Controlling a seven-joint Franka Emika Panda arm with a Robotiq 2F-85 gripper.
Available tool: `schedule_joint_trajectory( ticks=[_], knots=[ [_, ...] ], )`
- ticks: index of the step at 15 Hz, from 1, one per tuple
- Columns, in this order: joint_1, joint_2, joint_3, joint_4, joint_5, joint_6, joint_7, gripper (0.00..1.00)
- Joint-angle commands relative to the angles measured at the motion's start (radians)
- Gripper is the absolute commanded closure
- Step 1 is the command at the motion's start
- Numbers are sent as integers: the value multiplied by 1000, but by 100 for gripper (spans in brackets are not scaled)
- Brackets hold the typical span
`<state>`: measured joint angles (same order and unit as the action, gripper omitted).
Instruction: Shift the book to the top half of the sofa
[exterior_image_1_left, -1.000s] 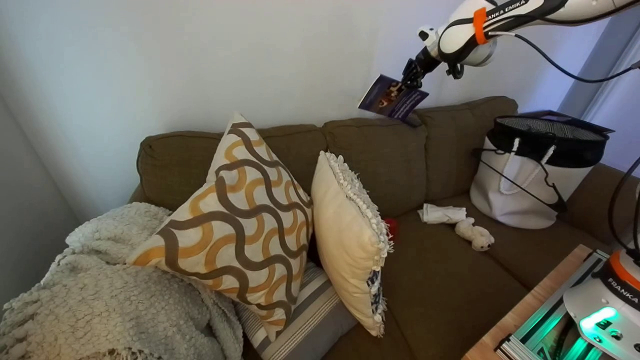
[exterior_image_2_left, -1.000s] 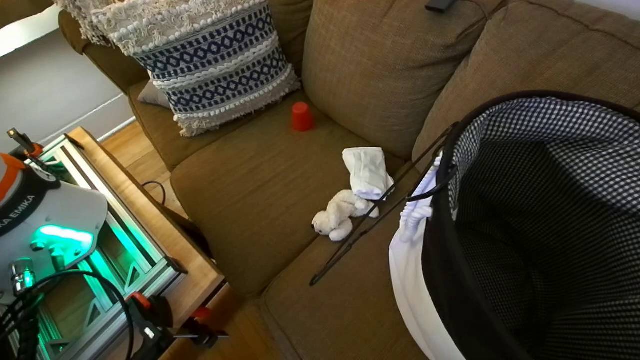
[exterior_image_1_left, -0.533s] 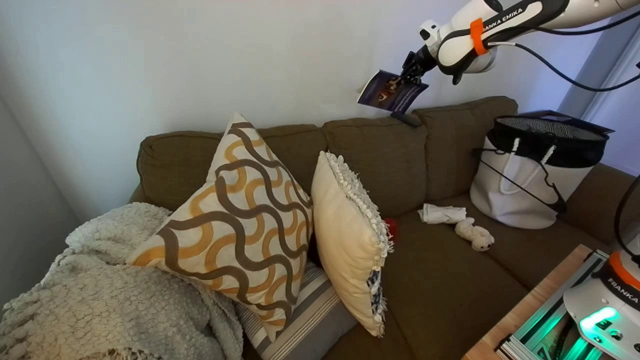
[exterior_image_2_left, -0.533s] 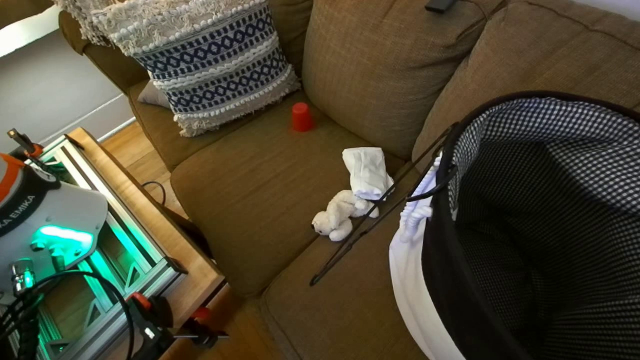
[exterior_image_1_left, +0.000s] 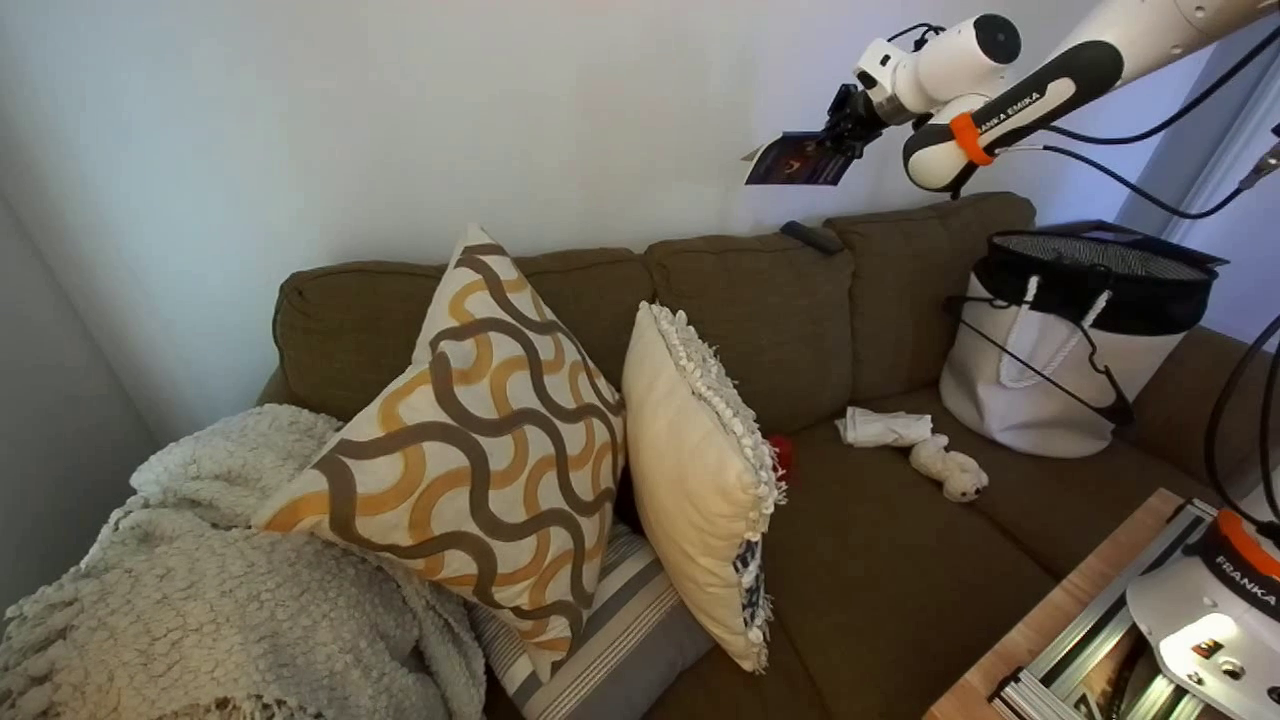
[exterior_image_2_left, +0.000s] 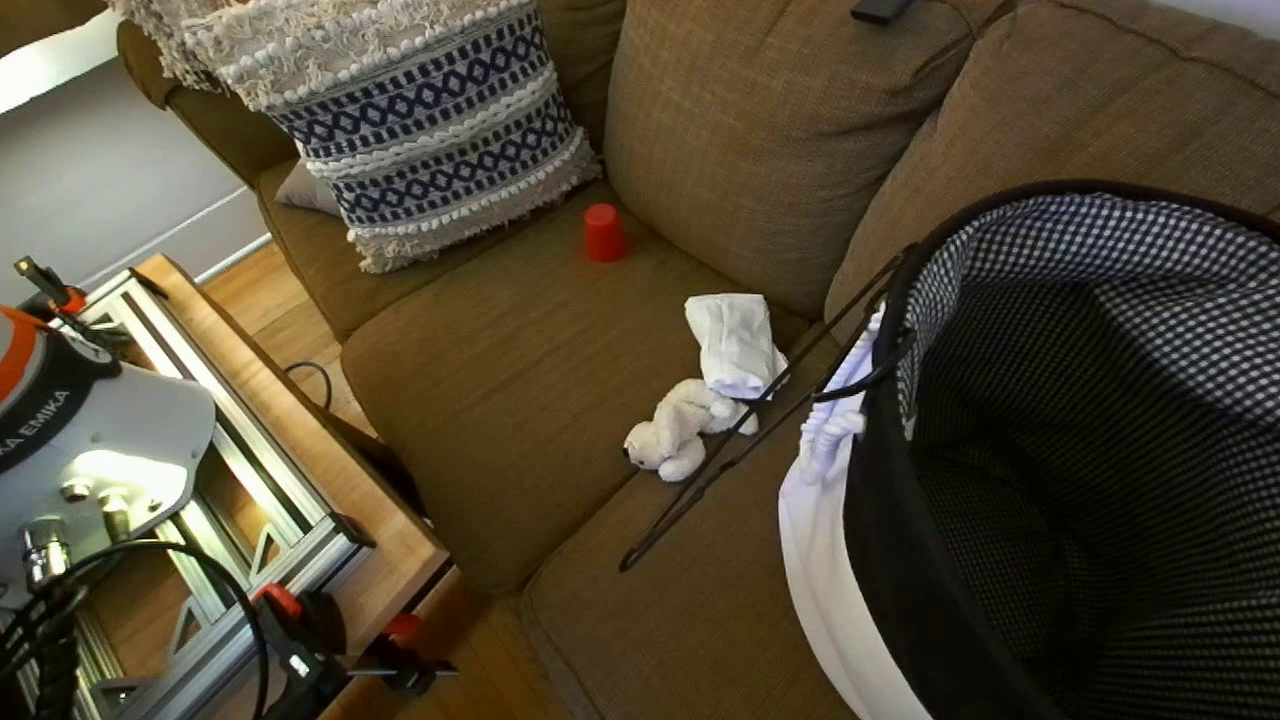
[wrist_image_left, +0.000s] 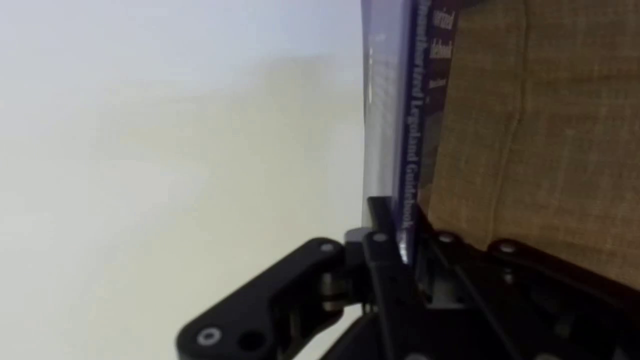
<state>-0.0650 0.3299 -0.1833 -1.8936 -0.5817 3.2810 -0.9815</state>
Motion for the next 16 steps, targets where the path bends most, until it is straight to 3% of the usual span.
schedule_joint_trajectory(
  ticks=[1, 4, 6, 7, 8, 9, 11, 12, 16],
  knots=[
    [205, 192, -271, 221, 5, 60, 54, 97],
    [407, 332, -492, 300, 106, 54, 134, 97],
    [549, 387, -603, 243, 170, 38, 210, 97],
    [586, 405, -607, 212, 193, 20, 234, 97],
    [527, 349, -468, 162, 173, -30, 224, 97],
    [539, 373, -537, 221, 160, 3, 214, 89],
    [547, 386, -481, 191, 167, -21, 233, 89],
    [546, 386, -473, 184, 168, -21, 234, 97],
    [644, 489, -617, 221, 273, 169, 335, 97]
  ],
)
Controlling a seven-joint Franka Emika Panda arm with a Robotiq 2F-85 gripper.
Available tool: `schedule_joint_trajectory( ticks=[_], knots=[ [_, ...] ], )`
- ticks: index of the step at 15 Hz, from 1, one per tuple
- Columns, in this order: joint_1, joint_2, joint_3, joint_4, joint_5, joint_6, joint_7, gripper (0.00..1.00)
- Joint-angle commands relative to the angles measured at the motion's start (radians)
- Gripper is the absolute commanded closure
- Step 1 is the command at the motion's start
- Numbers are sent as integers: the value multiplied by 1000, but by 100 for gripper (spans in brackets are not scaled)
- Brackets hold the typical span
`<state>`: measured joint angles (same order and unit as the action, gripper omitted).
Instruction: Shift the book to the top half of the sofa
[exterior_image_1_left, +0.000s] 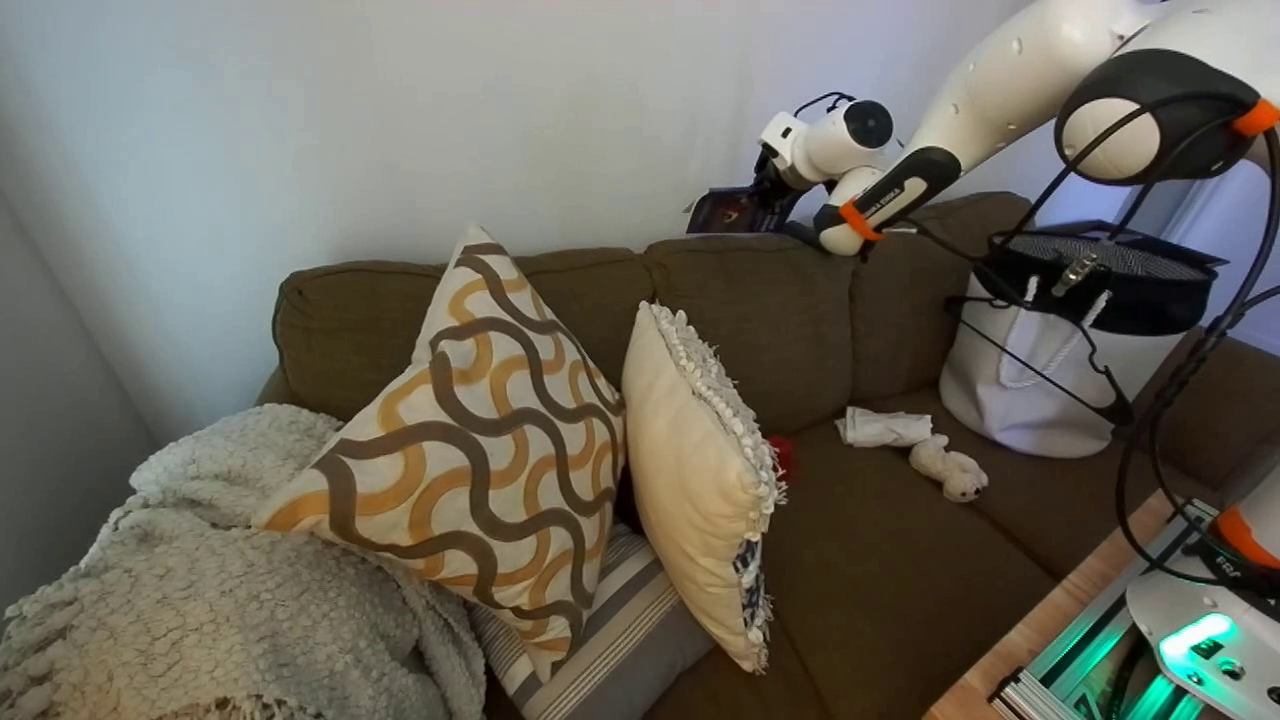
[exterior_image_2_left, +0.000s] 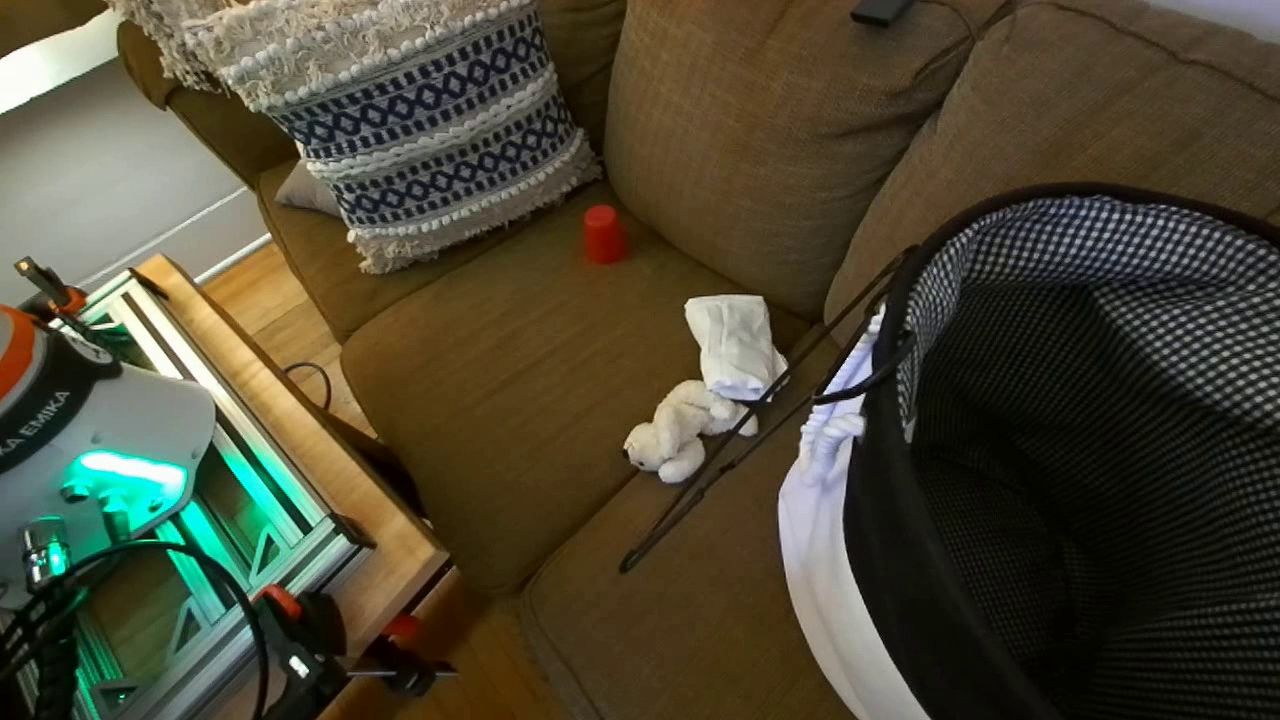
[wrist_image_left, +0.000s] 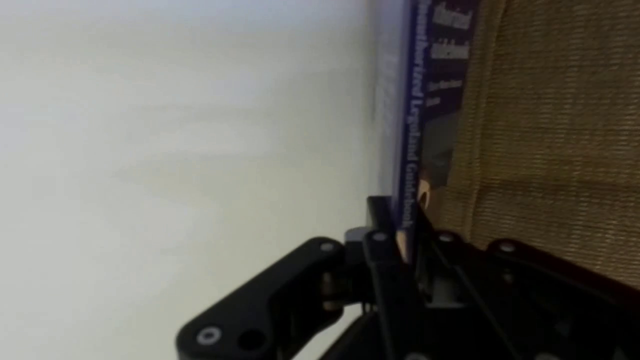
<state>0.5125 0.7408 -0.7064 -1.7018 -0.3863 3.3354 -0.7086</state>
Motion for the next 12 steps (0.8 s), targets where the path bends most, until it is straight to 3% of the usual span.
schedule_joint_trajectory(
  ticks=[1, 6, 12],
  knots=[
    [68, 111, -96, 39, 111, 169, 76, 97],
    [28, 248, -67, 113, 219, 282, 64, 97],
    [-29, 374, -110, 285, 281, 325, 34, 97]
  ],
)
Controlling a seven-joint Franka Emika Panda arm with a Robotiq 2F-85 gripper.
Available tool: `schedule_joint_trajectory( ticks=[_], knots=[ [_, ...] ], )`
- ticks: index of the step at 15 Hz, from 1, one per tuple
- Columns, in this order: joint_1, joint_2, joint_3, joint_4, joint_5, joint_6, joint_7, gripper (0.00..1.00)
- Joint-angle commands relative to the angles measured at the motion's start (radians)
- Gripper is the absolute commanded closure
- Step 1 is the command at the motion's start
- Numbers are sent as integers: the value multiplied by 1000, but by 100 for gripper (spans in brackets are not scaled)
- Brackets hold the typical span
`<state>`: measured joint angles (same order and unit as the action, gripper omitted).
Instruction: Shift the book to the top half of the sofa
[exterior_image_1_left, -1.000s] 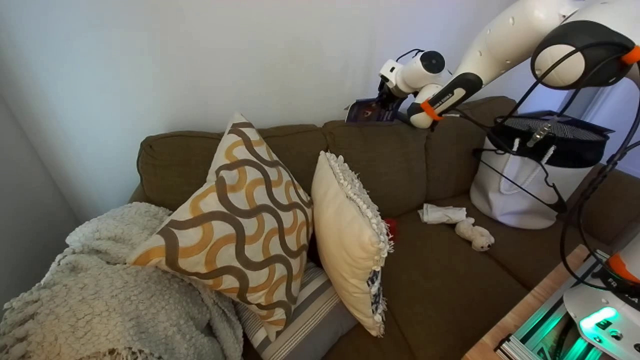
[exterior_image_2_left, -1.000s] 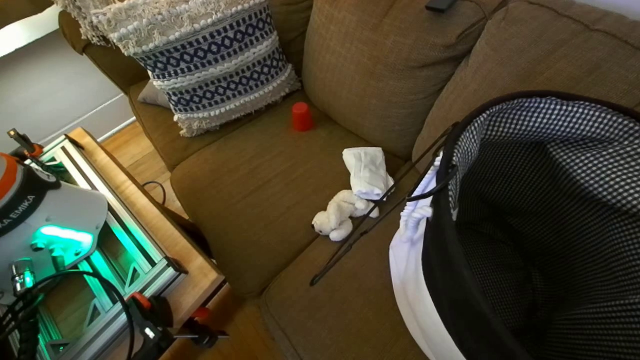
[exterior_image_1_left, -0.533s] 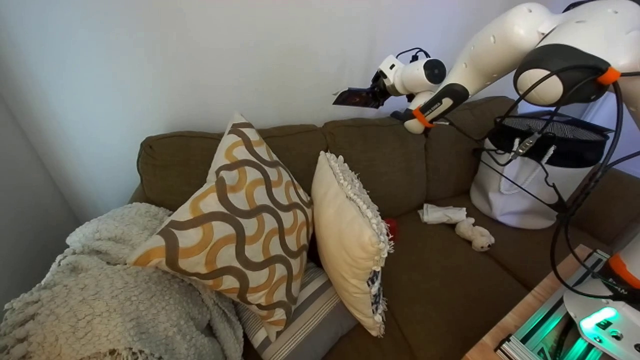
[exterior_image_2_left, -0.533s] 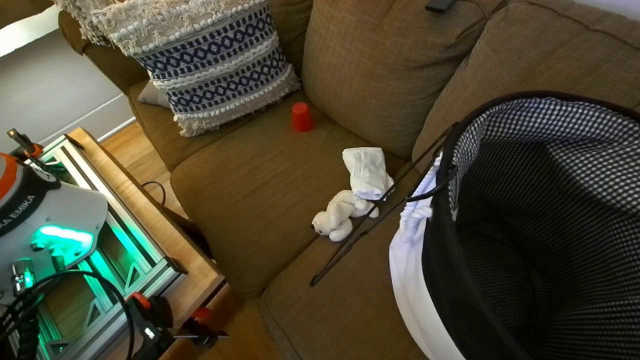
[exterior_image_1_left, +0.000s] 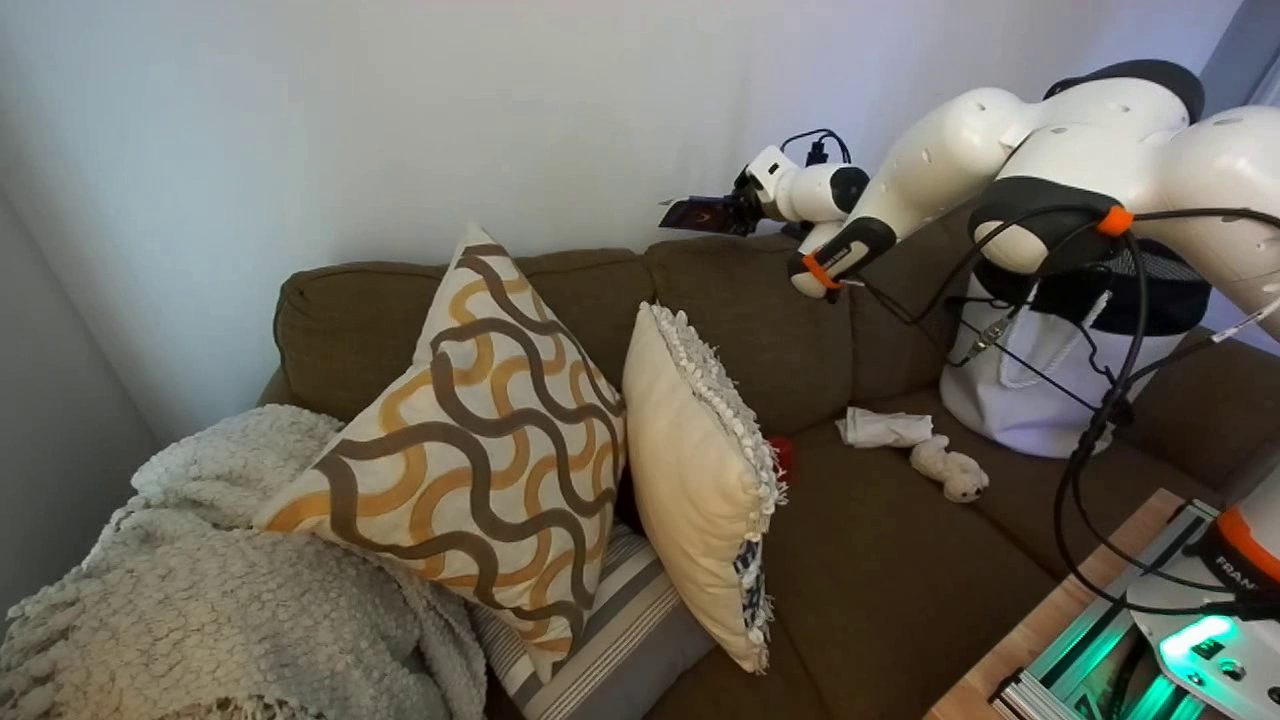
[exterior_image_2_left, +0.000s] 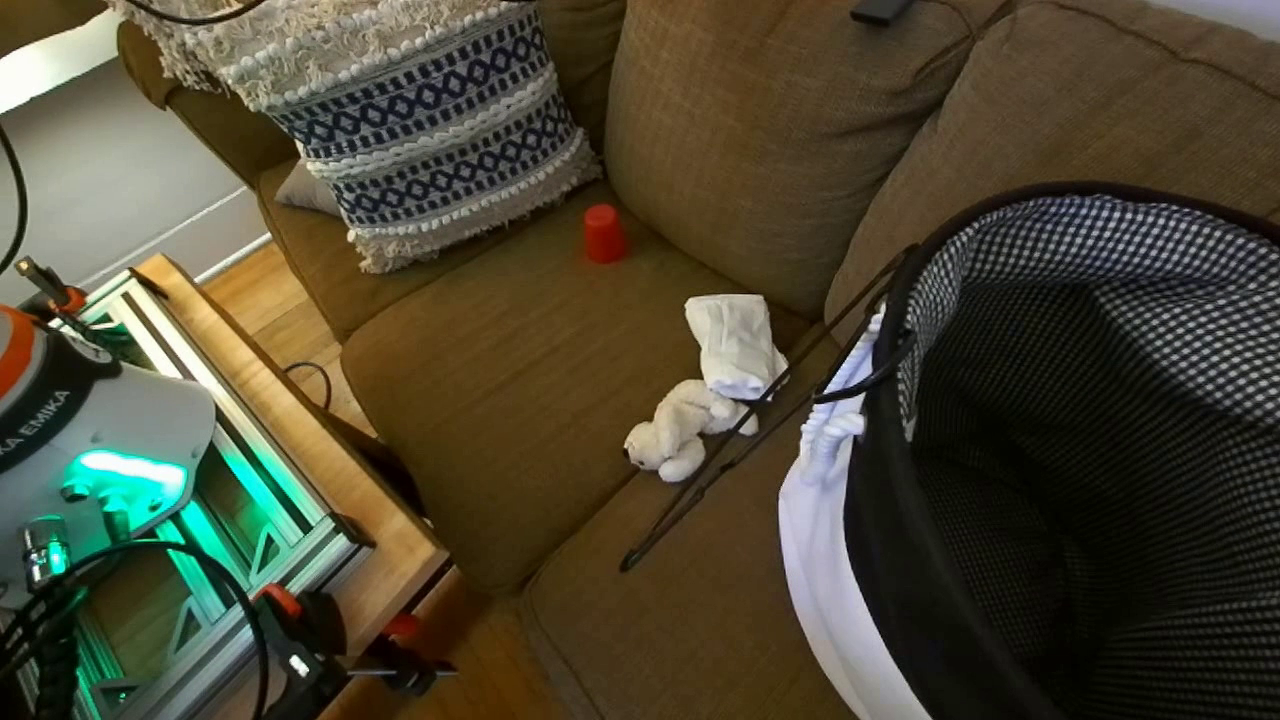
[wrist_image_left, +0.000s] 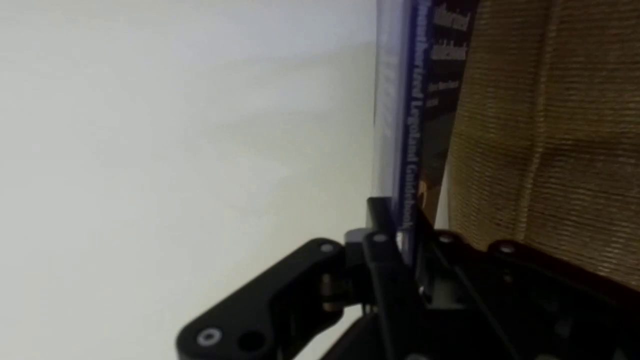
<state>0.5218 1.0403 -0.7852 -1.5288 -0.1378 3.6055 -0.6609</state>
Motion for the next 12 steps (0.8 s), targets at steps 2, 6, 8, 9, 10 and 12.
schedule_joint_trajectory(
  ticks=[2, 6, 8, 9, 10, 12],
  knots=[
    [-57, 107, -53, 171, 34, 89, -32, 97],
    [-109, 165, -28, 253, 28, 66, -15, 97],
    [-130, 185, -4, 252, 10, 12, 0, 97],
    [-138, 197, 13, 248, -6, -8, 3, 97],
    [-159, 179, 59, 232, -53, -27, -13, 97],
    [-178, 162, 119, 196, -126, -59, -11, 97]
  ],
)
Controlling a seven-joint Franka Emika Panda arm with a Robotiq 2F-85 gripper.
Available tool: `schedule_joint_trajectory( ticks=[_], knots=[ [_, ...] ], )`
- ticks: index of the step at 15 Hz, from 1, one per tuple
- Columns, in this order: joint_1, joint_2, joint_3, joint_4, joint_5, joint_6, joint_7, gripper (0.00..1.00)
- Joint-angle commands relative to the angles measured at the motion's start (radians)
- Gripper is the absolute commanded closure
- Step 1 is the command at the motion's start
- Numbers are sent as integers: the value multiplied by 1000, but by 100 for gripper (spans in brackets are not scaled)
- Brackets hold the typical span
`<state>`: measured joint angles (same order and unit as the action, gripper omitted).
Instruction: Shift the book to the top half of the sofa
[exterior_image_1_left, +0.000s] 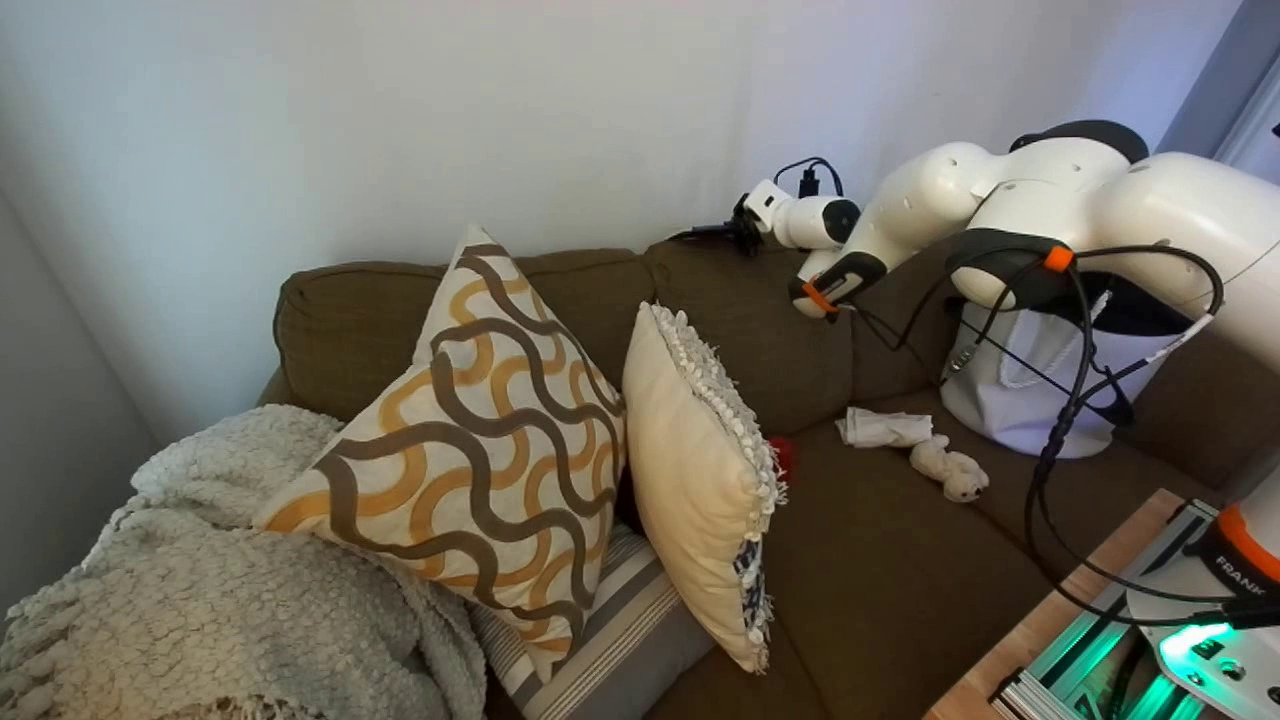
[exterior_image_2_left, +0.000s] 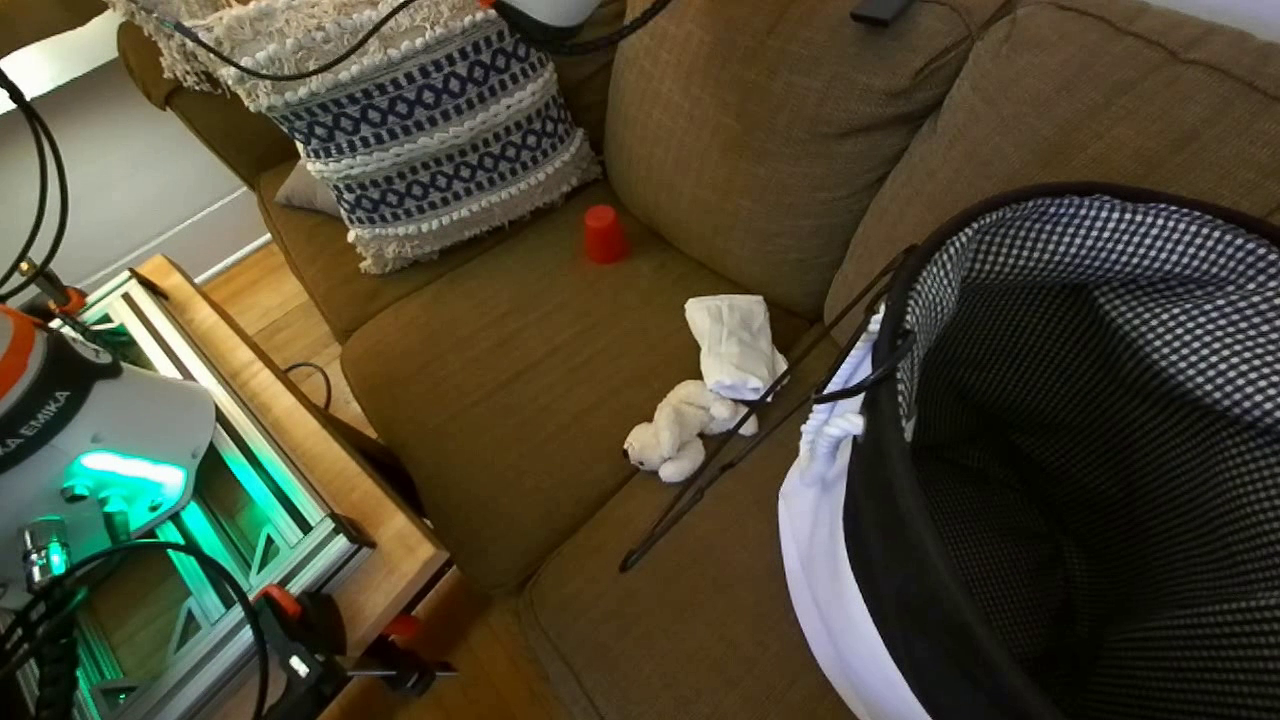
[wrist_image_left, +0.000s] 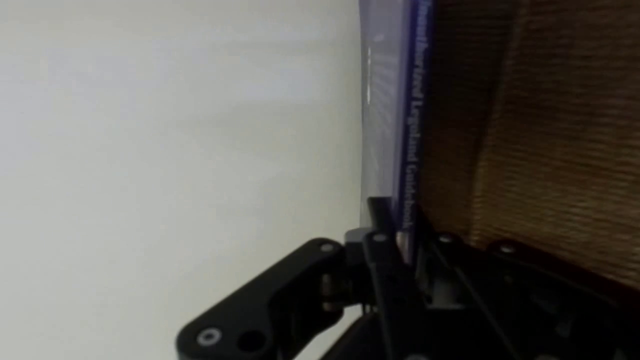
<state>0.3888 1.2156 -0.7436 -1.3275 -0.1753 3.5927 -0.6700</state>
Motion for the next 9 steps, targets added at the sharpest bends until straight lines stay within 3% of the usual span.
schedule_joint_trajectory(
  ticks=[1, 6, 7, 9],
  knots=[
    [-61, -33, 117, -24, -136, -61, 0, 97],
    [-114, -112, 223, -67, -268, -116, -9, 97],
    [-119, -126, 237, -70, -280, -124, -8, 64],
    [-116, -153, 231, -80, -282, -142, -10, 56]
  ],
)
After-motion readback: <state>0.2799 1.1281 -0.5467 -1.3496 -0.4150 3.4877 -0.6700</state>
